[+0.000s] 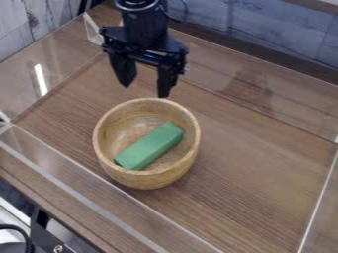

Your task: Put green stick into wooden bowl

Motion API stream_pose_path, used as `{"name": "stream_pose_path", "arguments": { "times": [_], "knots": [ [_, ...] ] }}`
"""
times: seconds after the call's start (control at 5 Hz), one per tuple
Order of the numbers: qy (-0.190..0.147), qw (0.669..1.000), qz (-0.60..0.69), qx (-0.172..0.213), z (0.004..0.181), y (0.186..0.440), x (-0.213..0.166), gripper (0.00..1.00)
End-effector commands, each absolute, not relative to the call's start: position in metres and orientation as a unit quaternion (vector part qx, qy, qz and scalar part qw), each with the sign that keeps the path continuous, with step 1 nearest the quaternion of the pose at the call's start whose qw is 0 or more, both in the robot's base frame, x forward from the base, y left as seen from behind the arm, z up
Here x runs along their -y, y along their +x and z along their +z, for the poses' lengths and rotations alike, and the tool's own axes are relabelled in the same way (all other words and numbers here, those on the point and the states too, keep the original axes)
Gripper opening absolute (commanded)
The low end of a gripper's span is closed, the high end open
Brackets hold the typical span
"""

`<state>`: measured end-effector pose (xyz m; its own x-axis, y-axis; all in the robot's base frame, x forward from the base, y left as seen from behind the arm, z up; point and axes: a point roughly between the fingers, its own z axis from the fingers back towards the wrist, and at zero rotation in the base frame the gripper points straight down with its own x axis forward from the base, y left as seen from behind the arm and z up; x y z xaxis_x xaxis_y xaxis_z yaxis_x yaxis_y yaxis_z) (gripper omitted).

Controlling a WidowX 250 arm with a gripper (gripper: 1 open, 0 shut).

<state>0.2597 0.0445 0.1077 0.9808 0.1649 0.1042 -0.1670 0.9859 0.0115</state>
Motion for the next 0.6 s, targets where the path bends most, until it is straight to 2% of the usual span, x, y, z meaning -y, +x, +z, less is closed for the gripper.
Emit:
{"name": "stream_pose_path", "arguments": {
  "times": [0.0, 0.2, 0.4],
  "knots": [
    [0.005, 0.996, 0.055, 0.070, 0.116, 0.264, -0.037, 1.00],
    [0.002, 0.997, 0.028, 0.066, 0.112, 0.259, -0.040, 1.00],
    [0.006, 0.997, 0.031, 0.068, 0.120, 0.259, -0.049, 1.00]
  ]
}}
